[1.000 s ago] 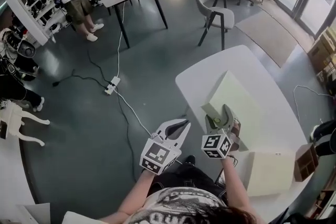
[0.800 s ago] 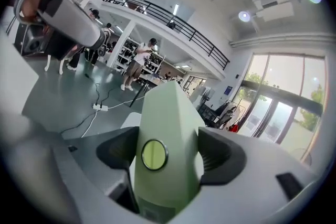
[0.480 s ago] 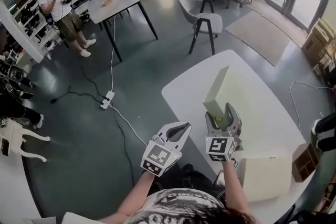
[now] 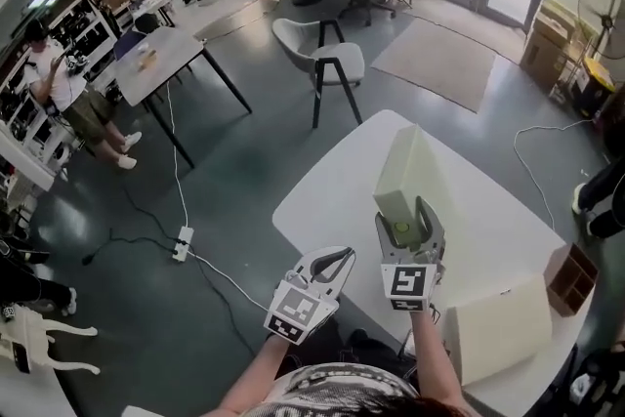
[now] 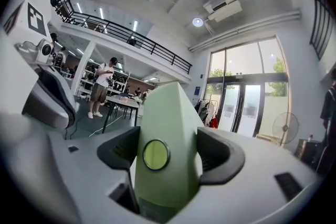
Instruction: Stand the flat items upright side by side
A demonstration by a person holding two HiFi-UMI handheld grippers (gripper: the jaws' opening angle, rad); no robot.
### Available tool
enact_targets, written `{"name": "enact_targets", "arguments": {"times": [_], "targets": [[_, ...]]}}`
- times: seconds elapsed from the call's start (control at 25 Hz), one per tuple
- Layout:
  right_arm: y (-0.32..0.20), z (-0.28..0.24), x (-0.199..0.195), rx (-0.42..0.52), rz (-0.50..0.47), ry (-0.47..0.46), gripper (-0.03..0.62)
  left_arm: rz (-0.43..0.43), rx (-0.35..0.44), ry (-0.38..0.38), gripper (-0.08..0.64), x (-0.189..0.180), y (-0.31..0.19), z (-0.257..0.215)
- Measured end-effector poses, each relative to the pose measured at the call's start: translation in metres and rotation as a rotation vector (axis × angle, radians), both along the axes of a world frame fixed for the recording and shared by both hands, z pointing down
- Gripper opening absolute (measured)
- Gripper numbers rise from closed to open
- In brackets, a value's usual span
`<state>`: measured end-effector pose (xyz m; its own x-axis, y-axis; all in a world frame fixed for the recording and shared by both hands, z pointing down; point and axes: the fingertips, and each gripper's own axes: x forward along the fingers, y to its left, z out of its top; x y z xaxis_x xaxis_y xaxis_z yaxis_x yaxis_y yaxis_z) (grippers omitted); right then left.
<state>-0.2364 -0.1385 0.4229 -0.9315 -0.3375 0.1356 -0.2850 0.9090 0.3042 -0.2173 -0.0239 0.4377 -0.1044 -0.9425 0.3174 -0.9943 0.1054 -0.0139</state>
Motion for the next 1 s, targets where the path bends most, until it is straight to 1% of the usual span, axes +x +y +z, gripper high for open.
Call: {"name": "enact_targets", "arguments": {"times": [0.08, 0.28, 0.44, 0.6, 0.76, 0.92, 1.0], "targets": [[-0.008, 0.0, -0.01, -0.004, 0.03, -0.008, 0.339, 0.034, -0.012, 0.0, 0.02, -0.011, -0.007, 0.005], [-0.02, -0.008, -0.045, -0.011, 0.07, -0.053, 0.336, 0.088, -0.022, 0.002, 0.02, -0.053, -0.016, 0.008], [-0.035, -0.019, -0.071, -0.041, 0.128, -0.111, 0.334, 0.121, -0.026, 0.004, 0.02, -0.087, -0.022, 0.009], [-0.053, -0.031, -0.085, -0.08, 0.198, -0.179, 0.331, 0.169, -0.035, 0.006, 0.02, -0.112, -0.029, 0.015], [-0.071, -0.045, -0.08, -0.126, 0.28, -0.249, 0.328, 0.235, -0.033, 0.009, 0.02, -0.124, -0.041, 0.015], [-0.086, -0.046, -0.054, -0.159, 0.362, -0.34, 0.327, 0.307, -0.033, 0.016, 0.02, -0.123, -0.055, 0.019], [-0.094, -0.042, -0.04, -0.175, 0.407, -0.361, 0.327, 0.347, -0.034, 0.021, 0.02, -0.119, -0.064, 0.022]]}}
